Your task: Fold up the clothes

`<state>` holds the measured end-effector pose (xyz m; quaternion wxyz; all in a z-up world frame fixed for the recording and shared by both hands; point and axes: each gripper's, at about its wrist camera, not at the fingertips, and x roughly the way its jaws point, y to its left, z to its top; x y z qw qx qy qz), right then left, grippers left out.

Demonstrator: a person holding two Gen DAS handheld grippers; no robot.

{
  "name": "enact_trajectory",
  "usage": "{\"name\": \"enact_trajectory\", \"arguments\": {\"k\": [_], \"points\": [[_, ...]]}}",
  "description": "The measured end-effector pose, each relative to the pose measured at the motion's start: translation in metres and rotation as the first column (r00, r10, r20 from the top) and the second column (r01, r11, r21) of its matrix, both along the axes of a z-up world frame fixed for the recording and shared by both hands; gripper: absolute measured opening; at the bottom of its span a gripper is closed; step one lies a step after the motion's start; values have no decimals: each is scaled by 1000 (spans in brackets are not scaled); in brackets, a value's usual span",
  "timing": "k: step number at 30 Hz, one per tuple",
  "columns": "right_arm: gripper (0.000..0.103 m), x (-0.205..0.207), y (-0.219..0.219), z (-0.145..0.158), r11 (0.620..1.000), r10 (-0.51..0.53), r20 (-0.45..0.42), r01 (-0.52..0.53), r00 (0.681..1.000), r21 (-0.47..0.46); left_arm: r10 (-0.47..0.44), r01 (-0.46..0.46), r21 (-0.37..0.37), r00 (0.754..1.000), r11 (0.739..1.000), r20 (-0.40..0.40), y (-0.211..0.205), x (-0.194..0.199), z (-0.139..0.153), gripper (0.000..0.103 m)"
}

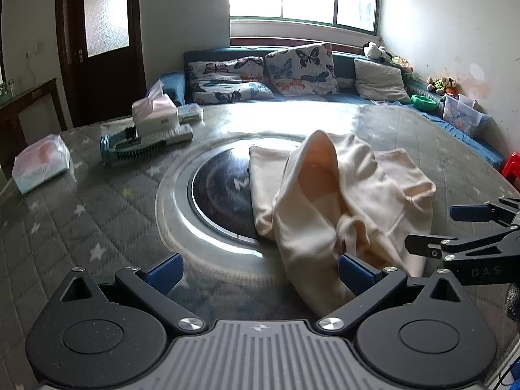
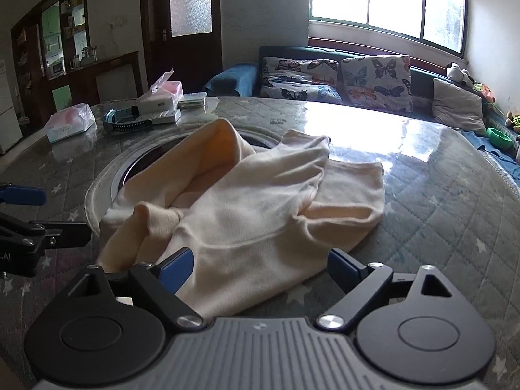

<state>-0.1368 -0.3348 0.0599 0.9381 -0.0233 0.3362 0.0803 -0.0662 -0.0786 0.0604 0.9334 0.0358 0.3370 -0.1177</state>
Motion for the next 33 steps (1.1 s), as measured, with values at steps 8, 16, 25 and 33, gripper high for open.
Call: {"name": "enact_trajectory", "arguments": {"k": [8, 16, 25, 33], "points": [[82, 39, -4, 18, 999, 22, -5, -22, 1000, 26, -42, 41, 34, 998, 999, 38, -16, 36, 11, 94], [71, 95, -20, 20, 999, -11, -46, 13, 999, 39, -109, 104, 97, 993, 990, 51, -47, 90, 12, 91], [62, 149, -27, 15, 998, -30, -80, 35, 996, 59, -177, 171, 129, 983, 977, 42, -71, 133, -5, 69], [57, 175, -13, 11, 999, 0, -98, 5, 995, 54, -148, 142, 138, 988, 980, 33, -60, 145, -21, 4]]}}
